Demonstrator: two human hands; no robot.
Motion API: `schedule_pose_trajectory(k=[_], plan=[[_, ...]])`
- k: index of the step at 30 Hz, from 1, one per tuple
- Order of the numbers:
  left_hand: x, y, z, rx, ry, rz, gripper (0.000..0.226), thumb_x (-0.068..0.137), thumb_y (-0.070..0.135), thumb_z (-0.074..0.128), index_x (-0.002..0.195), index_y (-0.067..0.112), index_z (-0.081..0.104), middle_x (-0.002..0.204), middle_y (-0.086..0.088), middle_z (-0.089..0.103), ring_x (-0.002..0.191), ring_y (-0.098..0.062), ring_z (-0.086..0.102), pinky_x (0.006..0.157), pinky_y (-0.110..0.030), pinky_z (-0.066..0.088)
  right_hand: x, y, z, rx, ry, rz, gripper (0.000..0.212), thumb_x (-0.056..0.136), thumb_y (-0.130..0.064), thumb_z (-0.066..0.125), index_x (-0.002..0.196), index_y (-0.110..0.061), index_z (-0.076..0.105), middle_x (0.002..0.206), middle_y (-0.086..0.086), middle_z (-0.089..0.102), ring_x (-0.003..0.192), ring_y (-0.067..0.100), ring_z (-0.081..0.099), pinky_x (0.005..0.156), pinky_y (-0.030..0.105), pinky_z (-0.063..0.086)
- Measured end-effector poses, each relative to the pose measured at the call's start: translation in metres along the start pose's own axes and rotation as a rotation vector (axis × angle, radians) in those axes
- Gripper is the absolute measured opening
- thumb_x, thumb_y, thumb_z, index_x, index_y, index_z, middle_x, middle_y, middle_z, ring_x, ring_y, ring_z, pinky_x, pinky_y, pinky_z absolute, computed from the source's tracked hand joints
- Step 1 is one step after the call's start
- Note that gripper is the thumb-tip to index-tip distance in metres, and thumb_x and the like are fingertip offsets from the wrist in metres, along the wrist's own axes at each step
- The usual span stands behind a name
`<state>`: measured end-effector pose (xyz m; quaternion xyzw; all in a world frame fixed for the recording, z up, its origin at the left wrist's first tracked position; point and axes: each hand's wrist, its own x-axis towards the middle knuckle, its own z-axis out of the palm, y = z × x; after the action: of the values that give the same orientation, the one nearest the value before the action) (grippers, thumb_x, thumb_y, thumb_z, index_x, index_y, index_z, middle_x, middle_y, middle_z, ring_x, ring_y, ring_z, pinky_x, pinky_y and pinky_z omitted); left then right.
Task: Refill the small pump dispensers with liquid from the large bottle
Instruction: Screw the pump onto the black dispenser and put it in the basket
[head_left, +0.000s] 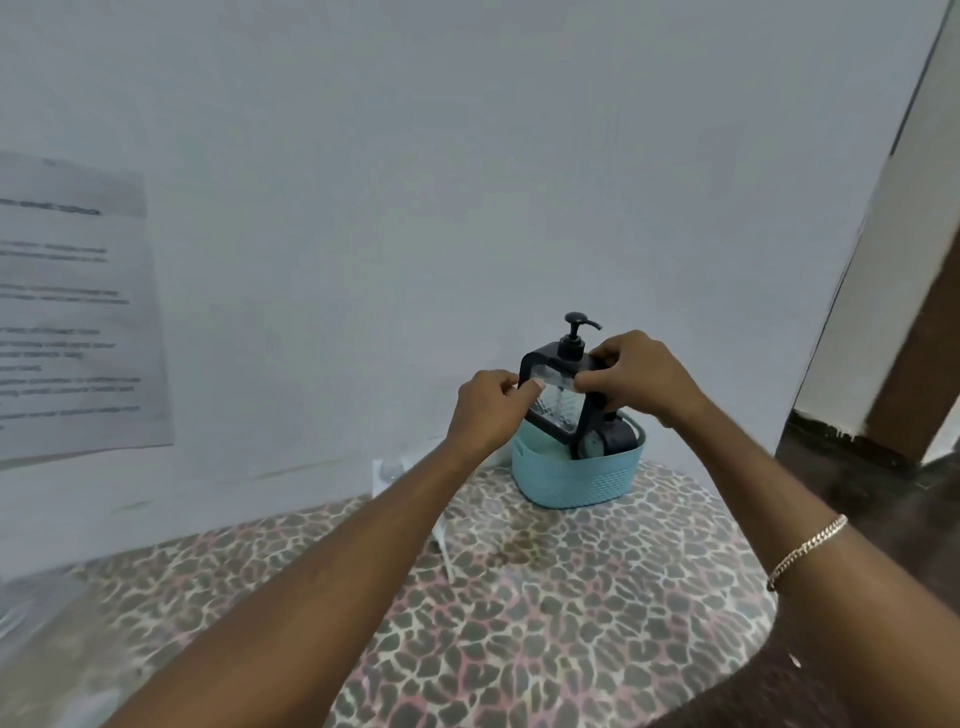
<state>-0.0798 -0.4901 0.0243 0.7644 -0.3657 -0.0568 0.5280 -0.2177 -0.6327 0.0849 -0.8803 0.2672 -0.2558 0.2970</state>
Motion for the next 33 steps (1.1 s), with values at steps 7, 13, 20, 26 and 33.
schedule_pose_trajectory(k=[7,13,20,26,33], plan=[[0.03,-0.008,0.041,0.009,-0.117,-0.074,0.057,0.099,0.05,0.065,0.142,0.013,0.057,0.123,-0.005,0.066,0.102,-0.017,0.06,0.083,-0.028,0.046,0.012,0.048,0.037,0.013,0.096,0.087,0.029,0.074,-0.027,0.084,0.081,-0.001,0.074,0.07,0.011,0.074,0.061,0.024,0.072,0.054,0.038,0.062],[0.046,-0.027,0.066,0.041,-0.178,-0.103,0.037,0.096,0.047,0.067,0.1,0.01,0.067,0.083,-0.006,0.071,0.076,-0.02,0.067,0.066,-0.033,0.051,0.017,0.078,0.065,-0.011,0.142,0.1,0.036,0.073,-0.033,0.08,0.063,-0.004,0.06,0.059,0.011,0.061,0.052,0.02,0.052,0.049,0.042,0.05],[0.051,-0.038,0.08,0.09,-0.218,-0.113,0.045,0.095,0.048,0.069,0.087,0.004,0.067,0.073,-0.002,0.066,0.063,-0.016,0.059,0.059,-0.029,0.046,0.013,0.098,0.081,-0.022,0.197,0.046,0.041,0.075,-0.034,0.078,0.053,-0.012,0.052,0.044,-0.003,0.043,0.049,0.016,0.037,0.047,0.029,0.028],[0.051,-0.035,0.085,0.106,-0.25,-0.095,0.04,0.096,0.047,0.065,0.095,0.007,0.072,0.087,-0.007,0.076,0.082,-0.022,0.073,0.075,-0.039,0.058,0.012,0.104,0.087,-0.041,0.229,0.025,0.037,0.077,-0.035,0.077,0.055,-0.014,0.056,0.049,-0.002,0.052,0.085,0.027,0.042,0.058,0.038,0.038],[0.05,-0.037,0.087,0.155,-0.289,-0.09,0.031,0.097,0.039,0.065,0.084,0.011,0.065,0.075,-0.001,0.065,0.068,-0.017,0.058,0.062,-0.031,0.043,0.01,0.115,0.099,-0.091,0.245,0.014,0.042,0.077,-0.039,0.075,0.055,-0.017,0.046,0.058,-0.001,0.047,0.079,0.03,0.046,0.067,0.027,0.03]])
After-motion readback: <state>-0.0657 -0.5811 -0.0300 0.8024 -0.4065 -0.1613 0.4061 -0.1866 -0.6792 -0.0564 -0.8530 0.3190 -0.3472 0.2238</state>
